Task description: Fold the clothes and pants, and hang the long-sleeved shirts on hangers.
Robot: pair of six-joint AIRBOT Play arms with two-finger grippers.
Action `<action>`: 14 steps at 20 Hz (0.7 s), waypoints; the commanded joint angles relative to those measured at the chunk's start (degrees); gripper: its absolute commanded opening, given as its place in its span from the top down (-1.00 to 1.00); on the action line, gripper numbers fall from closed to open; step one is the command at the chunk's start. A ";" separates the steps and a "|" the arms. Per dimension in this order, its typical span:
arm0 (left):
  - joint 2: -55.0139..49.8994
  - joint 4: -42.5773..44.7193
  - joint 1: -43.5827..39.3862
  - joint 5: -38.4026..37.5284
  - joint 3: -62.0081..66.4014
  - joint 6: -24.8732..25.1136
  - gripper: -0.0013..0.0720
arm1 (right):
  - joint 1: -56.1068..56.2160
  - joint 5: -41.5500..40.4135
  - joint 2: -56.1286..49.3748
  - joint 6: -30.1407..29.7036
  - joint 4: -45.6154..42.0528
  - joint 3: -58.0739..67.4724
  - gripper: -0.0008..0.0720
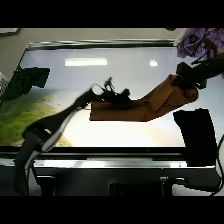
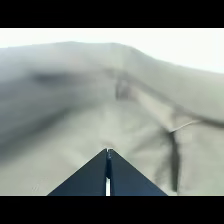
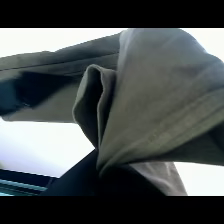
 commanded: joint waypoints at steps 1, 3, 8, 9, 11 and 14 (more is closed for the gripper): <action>9.42 18.56 13.03 -15.98 0.09 1.18 0.92 | 7.43 -4.20 -0.11 4.59 -1.01 0.04 0.90; 15.43 26.03 21.33 -22.47 0.09 2.29 0.91 | 13.84 -7.56 -0.59 7.80 -3.06 0.00 0.90; 24.81 28.41 39.60 -27.54 0.09 3.32 0.91 | 28.61 -13.25 -5.66 15.06 -7.34 0.00 0.90; 25.64 28.44 41.97 -28.02 0.09 3.34 0.91 | 30.45 -14.93 -7.28 16.04 -7.23 0.00 0.90; 26.58 28.44 45.77 -29.14 0.09 3.32 0.91 | 33.44 -18.86 -11.10 18.10 -7.06 0.00 0.90; 26.64 28.46 48.43 -30.60 0.09 4.98 0.91 | 35.50 -24.44 -16.70 19.08 -3.80 0.00 0.90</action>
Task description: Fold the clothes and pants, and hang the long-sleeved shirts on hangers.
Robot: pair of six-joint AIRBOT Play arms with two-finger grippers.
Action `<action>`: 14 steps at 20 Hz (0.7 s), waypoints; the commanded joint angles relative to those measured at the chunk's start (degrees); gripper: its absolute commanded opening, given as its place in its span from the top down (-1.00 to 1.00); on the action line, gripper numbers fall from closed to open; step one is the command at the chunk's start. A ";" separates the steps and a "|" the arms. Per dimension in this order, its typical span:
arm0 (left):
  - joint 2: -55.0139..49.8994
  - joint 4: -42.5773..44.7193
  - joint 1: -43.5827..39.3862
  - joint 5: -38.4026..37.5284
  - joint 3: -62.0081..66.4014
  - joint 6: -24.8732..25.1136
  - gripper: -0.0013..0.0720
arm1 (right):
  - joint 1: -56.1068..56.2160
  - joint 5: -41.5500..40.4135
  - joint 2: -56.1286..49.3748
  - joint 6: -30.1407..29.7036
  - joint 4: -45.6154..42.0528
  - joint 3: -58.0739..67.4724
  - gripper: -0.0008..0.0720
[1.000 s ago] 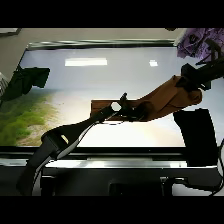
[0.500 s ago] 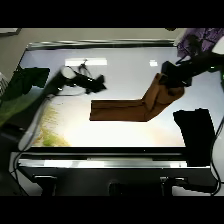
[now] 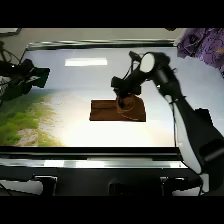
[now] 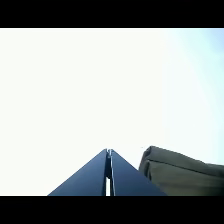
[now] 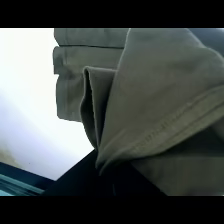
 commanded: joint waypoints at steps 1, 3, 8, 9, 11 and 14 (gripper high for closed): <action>1.11 0.83 4.57 -2.43 0.02 1.49 0.91 | 3.41 -7.69 -6.51 2.38 4.46 0.00 0.90; 1.07 0.83 4.90 -2.43 0.02 1.49 0.91 | 4.02 -10.69 -9.60 2.38 7.54 0.00 0.90; 0.92 0.83 4.11 -2.47 0.00 1.49 0.91 | 4.85 -14.64 -13.14 2.32 9.68 0.02 -0.33; 0.92 0.83 3.91 -2.47 0.00 1.49 0.91 | 4.79 -14.58 -12.72 2.27 9.68 0.09 -0.60; 0.90 0.83 3.26 -2.45 0.00 1.49 0.91 | 3.89 -13.46 -10.82 -0.22 9.05 1.01 -0.69; 0.85 0.83 2.12 -2.45 0.00 1.49 0.91 | -1.01 -10.21 -4.87 -1.79 7.80 1.64 -0.71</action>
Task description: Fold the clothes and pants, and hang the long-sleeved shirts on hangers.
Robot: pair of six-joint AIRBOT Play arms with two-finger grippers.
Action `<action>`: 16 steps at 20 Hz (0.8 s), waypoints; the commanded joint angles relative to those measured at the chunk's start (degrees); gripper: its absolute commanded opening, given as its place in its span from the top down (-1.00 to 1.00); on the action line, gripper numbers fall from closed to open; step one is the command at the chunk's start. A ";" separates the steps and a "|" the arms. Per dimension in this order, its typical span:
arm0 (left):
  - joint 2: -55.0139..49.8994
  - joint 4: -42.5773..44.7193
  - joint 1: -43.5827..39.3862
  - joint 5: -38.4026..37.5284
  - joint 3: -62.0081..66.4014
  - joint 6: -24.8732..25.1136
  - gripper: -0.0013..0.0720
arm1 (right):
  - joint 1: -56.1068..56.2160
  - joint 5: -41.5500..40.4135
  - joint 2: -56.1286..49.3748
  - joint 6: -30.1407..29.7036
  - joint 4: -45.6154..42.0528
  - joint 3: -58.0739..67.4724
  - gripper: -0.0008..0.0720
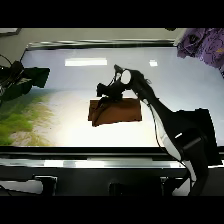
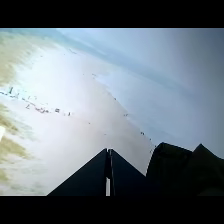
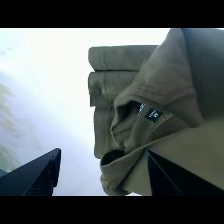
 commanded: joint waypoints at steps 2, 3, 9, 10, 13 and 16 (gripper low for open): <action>-0.02 0.04 -1.57 -0.04 0.00 0.04 0.91 | -9.73 6.14 8.20 -6.32 -0.74 0.55 -0.72; -0.02 0.02 -1.86 -0.04 0.00 0.02 0.91 | -13.46 9.18 9.88 -9.25 -0.74 0.52 -0.72; -0.02 0.02 -2.08 -0.02 0.00 0.02 0.91 | -36.98 20.33 12.00 -25.79 8.41 -6.32 -0.71; -0.02 0.02 -2.10 0.00 0.00 0.02 0.91 | -39.58 19.10 12.00 -28.09 12.48 -10.60 -0.71; -0.02 0.02 -2.10 0.55 0.00 0.04 0.91 | -41.83 13.62 11.85 -34.62 17.55 -23.19 -0.70; -0.02 0.02 -2.08 1.38 0.00 0.04 0.91 | -39.98 8.50 9.68 -39.21 20.72 -31.93 -0.69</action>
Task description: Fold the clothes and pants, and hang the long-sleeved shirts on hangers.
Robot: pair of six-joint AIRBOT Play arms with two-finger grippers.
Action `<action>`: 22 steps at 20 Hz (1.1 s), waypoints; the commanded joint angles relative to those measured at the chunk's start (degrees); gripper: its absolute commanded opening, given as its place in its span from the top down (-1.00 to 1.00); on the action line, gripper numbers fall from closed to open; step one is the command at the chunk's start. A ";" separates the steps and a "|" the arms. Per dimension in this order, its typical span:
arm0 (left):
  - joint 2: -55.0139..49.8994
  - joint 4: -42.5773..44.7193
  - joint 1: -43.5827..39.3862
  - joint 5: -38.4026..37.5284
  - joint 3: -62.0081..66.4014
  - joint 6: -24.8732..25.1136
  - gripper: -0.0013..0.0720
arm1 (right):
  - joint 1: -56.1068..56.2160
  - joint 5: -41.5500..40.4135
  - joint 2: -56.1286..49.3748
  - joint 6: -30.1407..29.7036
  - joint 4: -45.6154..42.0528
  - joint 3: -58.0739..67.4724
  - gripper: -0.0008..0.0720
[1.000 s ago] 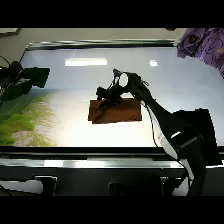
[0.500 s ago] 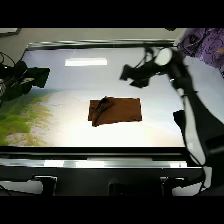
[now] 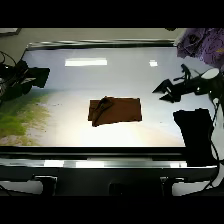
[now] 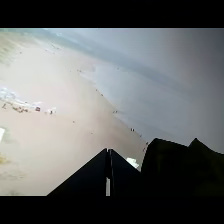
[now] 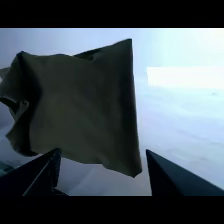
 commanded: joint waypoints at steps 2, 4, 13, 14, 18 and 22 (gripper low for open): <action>-0.02 0.00 -0.02 0.94 0.00 0.02 0.91 | 0.76 -7.80 -3.67 -8.33 8.04 -11.50 -0.63; -0.02 0.00 -0.04 0.92 0.00 0.02 0.91 | 2.38 -9.07 -6.51 -9.55 9.75 -11.98 -0.52; -0.15 0.00 -0.04 0.90 0.00 0.02 0.91 | 10.91 -14.51 -10.05 -9.11 11.65 -11.93 0.39; -0.15 0.00 -0.04 0.90 0.00 0.00 0.91 | 11.10 -14.27 -9.86 -9.25 12.76 -11.78 0.74; -0.15 -0.02 -0.04 0.85 0.00 0.00 0.91 | 9.68 -14.25 -5.77 -6.34 13.86 -5.40 0.91; -0.15 -0.46 -0.09 0.83 0.00 0.00 0.91 | 3.82 -10.95 -3.39 5.57 4.90 8.33 0.90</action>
